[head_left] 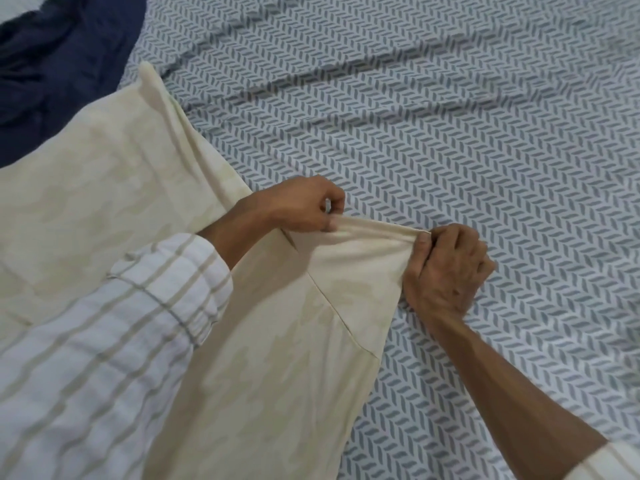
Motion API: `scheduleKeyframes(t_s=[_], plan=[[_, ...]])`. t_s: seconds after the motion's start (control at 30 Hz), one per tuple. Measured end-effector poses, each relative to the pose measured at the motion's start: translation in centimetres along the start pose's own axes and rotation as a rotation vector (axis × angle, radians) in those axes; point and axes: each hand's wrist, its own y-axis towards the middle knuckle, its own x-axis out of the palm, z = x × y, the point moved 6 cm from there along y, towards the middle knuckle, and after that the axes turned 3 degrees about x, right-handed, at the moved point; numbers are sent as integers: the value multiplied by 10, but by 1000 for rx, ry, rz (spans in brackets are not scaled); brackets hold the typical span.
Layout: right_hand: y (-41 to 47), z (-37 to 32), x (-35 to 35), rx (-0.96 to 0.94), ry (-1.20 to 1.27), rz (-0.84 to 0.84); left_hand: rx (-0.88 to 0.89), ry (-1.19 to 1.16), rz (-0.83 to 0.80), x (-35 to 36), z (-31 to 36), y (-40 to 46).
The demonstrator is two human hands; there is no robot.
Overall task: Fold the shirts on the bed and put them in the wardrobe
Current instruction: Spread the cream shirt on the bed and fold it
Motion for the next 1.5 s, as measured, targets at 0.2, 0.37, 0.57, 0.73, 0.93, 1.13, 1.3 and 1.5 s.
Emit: scheduleKeyframes(t_s=[0.2,0.37,0.57,0.73,0.93,1.13,1.3,1.5], plan=[[0,2,-2,25,67,15,-12,-8,232,-1,0,7],[1,1,3,14,-21,-14,114,275,450,21,-4,15],[0,-2,1,-12,-45,-67,90,382,739,55,17,-44],[-2,-5,-3,14,-95,-105,119,332,495,158,46,-142],[-16,-14,-27,61,1,-166,-52,252,227,244,48,-213],[-66,-17,-26,43,-36,-356,-18,198,421,264,38,-240],[-64,-12,-39,103,163,-396,51,43,514,274,33,-245],[-67,-14,-37,91,79,-414,56,-102,486,281,26,-243]])
